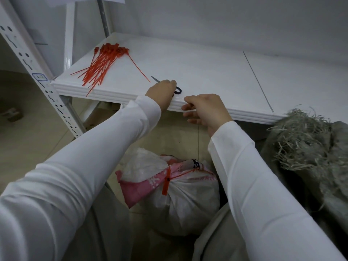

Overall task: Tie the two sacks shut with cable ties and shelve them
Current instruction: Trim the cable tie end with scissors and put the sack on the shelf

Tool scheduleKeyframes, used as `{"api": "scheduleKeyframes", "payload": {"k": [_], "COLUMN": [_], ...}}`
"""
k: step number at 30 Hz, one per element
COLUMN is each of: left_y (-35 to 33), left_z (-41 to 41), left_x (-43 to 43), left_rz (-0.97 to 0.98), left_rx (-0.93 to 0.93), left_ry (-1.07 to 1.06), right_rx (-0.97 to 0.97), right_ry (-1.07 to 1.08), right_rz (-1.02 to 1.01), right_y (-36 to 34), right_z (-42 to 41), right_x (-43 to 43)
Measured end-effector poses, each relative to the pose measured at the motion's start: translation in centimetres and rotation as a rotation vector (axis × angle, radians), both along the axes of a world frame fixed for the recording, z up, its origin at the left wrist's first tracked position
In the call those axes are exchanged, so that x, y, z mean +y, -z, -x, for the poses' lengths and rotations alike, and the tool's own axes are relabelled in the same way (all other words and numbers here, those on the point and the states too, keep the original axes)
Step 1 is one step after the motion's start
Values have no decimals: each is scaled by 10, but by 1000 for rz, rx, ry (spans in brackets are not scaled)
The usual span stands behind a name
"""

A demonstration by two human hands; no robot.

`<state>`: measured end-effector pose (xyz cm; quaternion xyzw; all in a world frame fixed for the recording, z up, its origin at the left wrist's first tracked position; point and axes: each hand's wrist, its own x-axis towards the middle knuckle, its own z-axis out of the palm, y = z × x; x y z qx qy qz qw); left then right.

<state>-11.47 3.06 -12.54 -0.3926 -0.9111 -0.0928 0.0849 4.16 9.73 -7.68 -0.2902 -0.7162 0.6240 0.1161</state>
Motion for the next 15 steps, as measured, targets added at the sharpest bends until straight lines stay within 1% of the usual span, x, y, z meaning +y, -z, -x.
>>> {"api": "scheduleKeyframes", "payload": {"k": [4, 8, 10, 12, 15], "left_y": [0, -10, -14, -18, -26], "left_z": [0, -13, -24, -38, -60], "left_x": [-5, -11, -18, -28, -41], "left_rz": [15, -40, -107, -213, -306], "left_rx": [-23, 35, 103, 218, 365], "left_ry": [47, 115, 204, 334, 475], "right_rx": [14, 73, 86, 108, 143], "right_ry": [36, 181, 243, 269, 276], "right_rz": [-26, -98, -131, -163, -282], "right_y": [2, 6, 6, 3, 0], "right_z": [-3, -8, -14, -21, -30], "right_x": [3, 12, 16, 17, 12]}}
